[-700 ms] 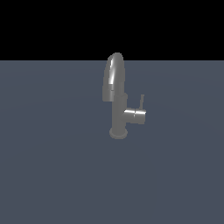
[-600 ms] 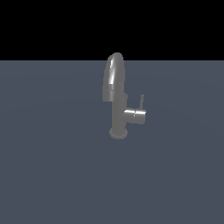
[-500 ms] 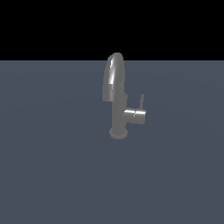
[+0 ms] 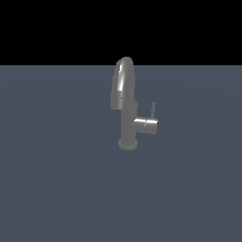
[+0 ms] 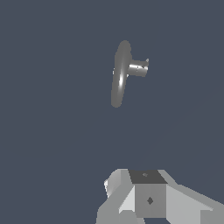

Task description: Turn on the faucet by rotating a designated handle.

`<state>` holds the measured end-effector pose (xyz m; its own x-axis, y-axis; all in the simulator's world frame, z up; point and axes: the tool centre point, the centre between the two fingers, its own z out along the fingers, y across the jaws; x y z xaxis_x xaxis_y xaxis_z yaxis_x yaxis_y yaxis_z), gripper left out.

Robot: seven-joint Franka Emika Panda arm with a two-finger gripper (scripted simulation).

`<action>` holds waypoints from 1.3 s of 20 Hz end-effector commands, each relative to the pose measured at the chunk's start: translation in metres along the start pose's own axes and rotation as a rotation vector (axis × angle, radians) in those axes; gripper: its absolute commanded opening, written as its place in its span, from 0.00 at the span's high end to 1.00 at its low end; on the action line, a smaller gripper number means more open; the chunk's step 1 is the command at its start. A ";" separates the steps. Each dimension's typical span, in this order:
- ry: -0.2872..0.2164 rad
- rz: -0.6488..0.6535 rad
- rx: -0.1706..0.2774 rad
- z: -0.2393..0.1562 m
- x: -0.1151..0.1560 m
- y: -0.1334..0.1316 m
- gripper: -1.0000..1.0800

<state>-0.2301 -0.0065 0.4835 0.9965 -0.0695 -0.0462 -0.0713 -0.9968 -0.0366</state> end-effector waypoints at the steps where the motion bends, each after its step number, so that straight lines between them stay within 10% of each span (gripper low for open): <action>1: -0.020 0.025 0.024 0.001 0.009 0.001 1.00; 26: -0.368 0.454 0.449 0.054 0.144 0.039 1.00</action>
<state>-0.0989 -0.0490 0.4279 0.8125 -0.3650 -0.4545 -0.5327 -0.7816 -0.3247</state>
